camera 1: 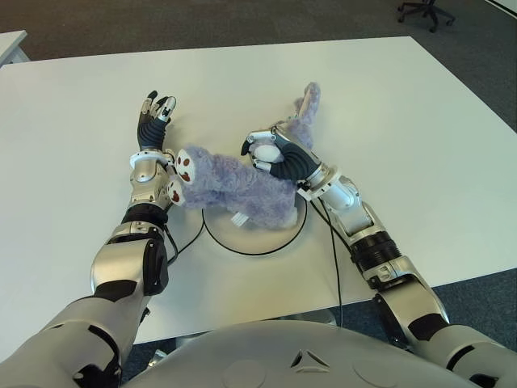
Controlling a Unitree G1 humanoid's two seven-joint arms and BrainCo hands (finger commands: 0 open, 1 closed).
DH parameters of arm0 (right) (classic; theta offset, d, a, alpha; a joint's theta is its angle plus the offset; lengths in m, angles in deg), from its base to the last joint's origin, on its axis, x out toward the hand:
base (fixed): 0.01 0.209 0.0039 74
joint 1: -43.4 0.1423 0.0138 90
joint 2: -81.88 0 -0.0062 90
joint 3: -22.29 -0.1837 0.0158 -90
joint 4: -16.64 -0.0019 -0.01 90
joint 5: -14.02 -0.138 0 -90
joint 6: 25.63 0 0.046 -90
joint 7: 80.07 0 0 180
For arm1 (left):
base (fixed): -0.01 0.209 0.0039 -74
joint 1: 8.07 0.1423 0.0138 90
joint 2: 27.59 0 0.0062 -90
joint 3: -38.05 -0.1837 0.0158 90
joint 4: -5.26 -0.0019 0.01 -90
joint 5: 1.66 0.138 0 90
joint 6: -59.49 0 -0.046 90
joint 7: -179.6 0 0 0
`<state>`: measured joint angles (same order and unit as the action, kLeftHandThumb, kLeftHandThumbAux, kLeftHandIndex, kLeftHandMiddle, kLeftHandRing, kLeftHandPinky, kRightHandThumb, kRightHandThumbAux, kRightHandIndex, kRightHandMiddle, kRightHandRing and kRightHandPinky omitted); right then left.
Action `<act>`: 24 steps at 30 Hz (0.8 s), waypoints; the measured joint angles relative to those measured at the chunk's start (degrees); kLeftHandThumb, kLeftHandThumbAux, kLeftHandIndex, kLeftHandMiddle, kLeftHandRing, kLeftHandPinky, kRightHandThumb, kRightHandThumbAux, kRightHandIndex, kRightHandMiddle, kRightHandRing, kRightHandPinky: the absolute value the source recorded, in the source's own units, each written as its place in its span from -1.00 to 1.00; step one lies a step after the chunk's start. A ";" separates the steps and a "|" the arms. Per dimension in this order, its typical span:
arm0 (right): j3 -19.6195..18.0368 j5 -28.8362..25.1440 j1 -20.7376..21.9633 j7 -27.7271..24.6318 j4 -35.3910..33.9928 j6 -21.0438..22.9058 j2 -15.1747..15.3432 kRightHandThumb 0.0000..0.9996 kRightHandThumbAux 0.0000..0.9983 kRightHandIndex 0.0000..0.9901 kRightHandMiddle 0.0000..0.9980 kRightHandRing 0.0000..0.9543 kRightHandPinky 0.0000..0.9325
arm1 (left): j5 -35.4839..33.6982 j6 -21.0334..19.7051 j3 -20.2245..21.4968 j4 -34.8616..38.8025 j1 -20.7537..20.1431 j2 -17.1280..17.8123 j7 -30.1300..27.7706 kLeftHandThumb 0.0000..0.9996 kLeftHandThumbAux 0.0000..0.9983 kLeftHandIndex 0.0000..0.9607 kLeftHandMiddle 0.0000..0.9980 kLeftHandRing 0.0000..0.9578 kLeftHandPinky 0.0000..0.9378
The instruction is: Put the doll into the plate.
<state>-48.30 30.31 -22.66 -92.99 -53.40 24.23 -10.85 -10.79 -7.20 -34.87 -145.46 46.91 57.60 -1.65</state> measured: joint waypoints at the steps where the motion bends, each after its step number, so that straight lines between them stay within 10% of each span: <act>1: 0.05 0.04 0.06 -0.05 0.00 0.00 0.07 0.35 0.44 -0.15 0.19 0.22 0.16 | 0.00 -0.01 0.00 0.00 0.00 0.01 0.00 -1.00 0.02 -0.84 -0.66 -0.68 -0.82; 24: 0.21 0.87 0.09 0.44 -0.36 0.50 0.20 0.34 0.45 -0.18 -0.08 -0.01 0.00 | 0.00 -0.37 -0.02 0.05 -0.03 0.16 0.00 -1.00 0.03 -0.86 -0.70 -0.74 -0.87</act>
<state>-48.08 31.18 -22.57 -92.56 -53.76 24.73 -10.65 -10.79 -7.57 -34.90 -145.41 46.88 57.76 -1.65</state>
